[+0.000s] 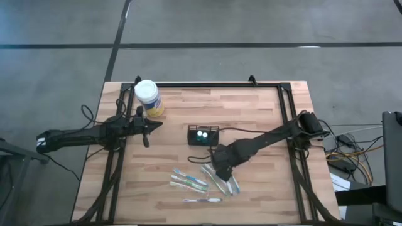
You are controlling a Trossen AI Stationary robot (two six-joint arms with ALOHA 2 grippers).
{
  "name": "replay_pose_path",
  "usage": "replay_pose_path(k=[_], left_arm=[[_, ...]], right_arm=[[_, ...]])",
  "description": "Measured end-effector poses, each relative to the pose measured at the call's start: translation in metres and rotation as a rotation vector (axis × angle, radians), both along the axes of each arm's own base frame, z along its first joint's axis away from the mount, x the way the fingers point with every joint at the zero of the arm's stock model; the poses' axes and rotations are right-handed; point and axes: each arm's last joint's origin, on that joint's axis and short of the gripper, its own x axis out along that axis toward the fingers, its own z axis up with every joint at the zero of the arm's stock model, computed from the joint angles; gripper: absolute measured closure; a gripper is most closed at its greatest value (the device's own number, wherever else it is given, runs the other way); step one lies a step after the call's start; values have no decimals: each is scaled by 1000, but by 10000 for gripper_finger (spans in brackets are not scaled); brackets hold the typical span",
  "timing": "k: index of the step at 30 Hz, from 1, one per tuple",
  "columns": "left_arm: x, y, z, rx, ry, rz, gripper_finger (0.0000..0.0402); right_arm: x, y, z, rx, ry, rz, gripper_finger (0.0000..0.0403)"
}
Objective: Pick & Place toothbrushing station
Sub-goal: Put the right blue toothbrush into the mesh organizer
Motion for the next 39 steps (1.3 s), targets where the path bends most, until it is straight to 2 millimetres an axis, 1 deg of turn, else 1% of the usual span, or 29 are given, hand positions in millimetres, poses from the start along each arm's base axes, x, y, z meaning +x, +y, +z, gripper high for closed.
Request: replay_pose_path(k=[3,9,13,18,23,25,28,37,39], left_arm=[[0,0,0,0,-1,0,394],[0,0,0,2,0,-1,394],[0,0,0,2,0,0,394],[0,0,0,3,1,2,394],[0,0,0,4,1,2,394],[0,0,0,5,1,2,394],[0,0,0,8,2,2,394],[0,0,0,8,3,1,394],[0,0,0,8,3,1,394]], right_arm=[[0,0,-11,-6,31,-5,163],[6,3,-18,22,13,5,165],[5,3,-26,39,44,4,169],[0,3,-41,56,98,6,178],[-1,2,-43,62,104,37,195],[-2,3,-42,72,105,52,209],[0,3,-40,76,96,72,243],[0,3,-38,71,89,161,377],[0,3,-33,71,79,193,384]])
